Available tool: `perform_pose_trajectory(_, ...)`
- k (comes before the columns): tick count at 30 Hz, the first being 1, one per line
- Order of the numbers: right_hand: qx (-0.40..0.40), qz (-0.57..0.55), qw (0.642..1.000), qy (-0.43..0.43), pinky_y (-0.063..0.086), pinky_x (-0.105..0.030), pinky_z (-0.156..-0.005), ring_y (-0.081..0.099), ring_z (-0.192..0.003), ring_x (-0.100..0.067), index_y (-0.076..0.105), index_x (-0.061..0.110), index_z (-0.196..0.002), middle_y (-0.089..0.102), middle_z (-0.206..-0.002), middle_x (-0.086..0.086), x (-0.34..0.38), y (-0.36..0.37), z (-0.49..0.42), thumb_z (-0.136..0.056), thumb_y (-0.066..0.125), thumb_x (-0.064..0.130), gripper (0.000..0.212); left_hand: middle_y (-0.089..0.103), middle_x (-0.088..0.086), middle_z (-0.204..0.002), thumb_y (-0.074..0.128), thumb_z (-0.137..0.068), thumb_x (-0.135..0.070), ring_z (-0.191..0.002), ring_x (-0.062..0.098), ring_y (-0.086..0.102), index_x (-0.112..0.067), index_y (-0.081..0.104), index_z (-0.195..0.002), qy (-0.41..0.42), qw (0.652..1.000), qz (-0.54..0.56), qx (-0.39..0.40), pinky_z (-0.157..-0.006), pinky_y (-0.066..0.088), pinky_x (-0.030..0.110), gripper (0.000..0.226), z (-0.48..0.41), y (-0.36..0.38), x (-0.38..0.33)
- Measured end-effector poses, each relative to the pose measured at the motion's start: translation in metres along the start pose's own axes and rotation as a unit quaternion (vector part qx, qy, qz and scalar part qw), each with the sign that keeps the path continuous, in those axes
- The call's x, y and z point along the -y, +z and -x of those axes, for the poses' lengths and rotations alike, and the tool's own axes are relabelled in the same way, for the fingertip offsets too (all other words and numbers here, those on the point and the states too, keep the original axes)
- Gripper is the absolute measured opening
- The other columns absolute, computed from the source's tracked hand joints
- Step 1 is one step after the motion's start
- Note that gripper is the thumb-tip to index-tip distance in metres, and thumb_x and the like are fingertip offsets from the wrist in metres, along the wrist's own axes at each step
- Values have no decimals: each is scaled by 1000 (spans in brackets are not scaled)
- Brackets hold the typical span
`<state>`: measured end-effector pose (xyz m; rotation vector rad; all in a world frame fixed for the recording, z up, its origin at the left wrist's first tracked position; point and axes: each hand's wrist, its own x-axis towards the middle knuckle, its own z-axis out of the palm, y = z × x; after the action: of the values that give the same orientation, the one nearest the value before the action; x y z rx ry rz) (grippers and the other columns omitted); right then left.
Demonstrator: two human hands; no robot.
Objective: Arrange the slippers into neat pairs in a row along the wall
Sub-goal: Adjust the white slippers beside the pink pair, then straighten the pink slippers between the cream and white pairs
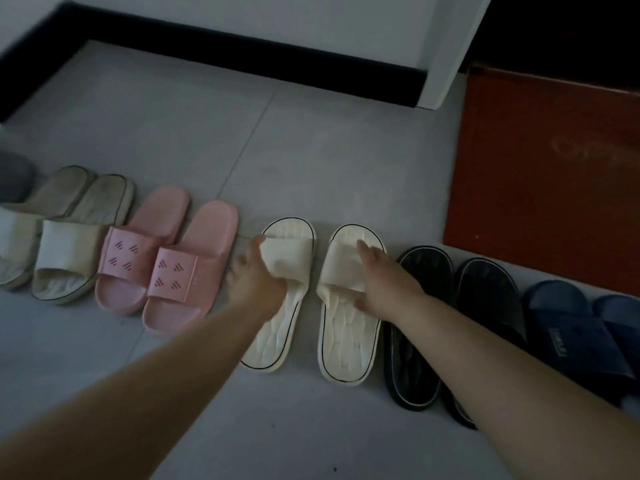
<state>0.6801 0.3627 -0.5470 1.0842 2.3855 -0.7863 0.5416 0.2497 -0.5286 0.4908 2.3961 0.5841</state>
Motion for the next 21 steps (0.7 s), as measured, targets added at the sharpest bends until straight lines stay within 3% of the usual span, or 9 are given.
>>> perform_pose_trajectory(2, -11, -34, 999, -3, 40, -38, -100, 42, -130, -33, 7, 16, -149, 31, -148, -11, 2, -1, -8, -82, 65, 22, 89, 40, 13, -140, 47, -82, 6, -110, 31, 50, -25, 28, -141, 26, 999, -4, 40, -76, 49, 27, 70, -12, -11, -17)
perform_pose_trajectory(4, 2, -96, 995, -23, 40, -37, -101, 43, -130, -30, 14, 13, -147, 37, -146, -10, 9, -5, -12, -83, 64, 18, 82, 46, 12, -140, 43, -85, 9, -93, 15, 50, -20, 39, -137, 58, 993, -22, 99, -50, 41, 3, 60, -21, -36, -35)
perform_pose_trajectory(6, 12, -138, 990, -35, 41, -35, -100, 45, -129, -28, 21, 12, -144, 43, -142, -10, 18, -8, -15, -83, 61, 13, 73, 70, 4, -117, 45, -85, 1, -72, -3, 55, -12, 51, -123, 71, 986, -26, 149, -46, 37, -3, 40, -16, -75, -58)
perform_pose_trajectory(7, 17, -153, 988, -30, 42, -35, -99, 47, -127, -28, 24, 12, -142, 47, -140, -10, 21, -7, -17, -83, 59, 10, 69, 78, -4, -85, 44, -85, 3, -57, -8, 57, -3, 51, -122, 69, 984, 5, 163, -45, 38, -1, 38, -10, -93, -68)
perform_pose_trajectory(10, 39, -156, 987, -15, 45, -36, -98, 51, -123, -29, 30, 11, -138, 53, -135, -11, 24, -11, -22, -83, 58, 6, 62, 64, -26, -45, 43, -86, 18, -62, 0, 62, 0, 52, -125, 97, 987, -40, 125, -57, 42, 8, 45, 0, -125, -80)
perform_pose_trajectory(13, 81, -70, 994, -11, 42, -36, -102, 50, -124, -29, 38, 6, -136, 52, -137, -13, 28, -22, -39, -81, 67, 12, 63, 66, -29, -52, 46, -86, 13, -81, 18, 56, -10, 56, -120, 122, 981, -73, 131, -61, 40, 19, 42, -16, -131, -61)
perform_pose_trajectory(15, 120, 4, 993, 15, 43, -36, -103, 52, -123, -29, 48, 6, -133, 52, -136, -12, 37, -31, -55, -78, 72, 17, 61, 70, -23, -74, 48, -87, 11, -66, -3, 59, -8, 53, -126, 147, 969, -121, 155, -55, 43, 7, 44, -43, -132, -35)
perform_pose_trajectory(17, 137, 67, 987, 49, 45, -37, -100, 55, -117, -30, 53, 7, -129, 54, -134, -12, 49, -38, -65, -75, 75, 21, 60, 62, -9, -99, 49, -86, 11, -67, -3, 56, -8, 51, -129, 166, 956, -175, 166, -56, 45, 6, 47, -76, -137, -1)
perform_pose_trajectory(21, -28, 69, 996, 40, 44, -29, -85, 59, -106, -29, 60, 6, -117, 61, -123, -13, 113, -39, -70, -79, 70, 24, 43, 58, 18, -125, 58, -83, 4, -104, 30, 56, -6, 41, -137, 217, 912, -296, 182, -83, 42, 25, 57, -128, -161, 62)
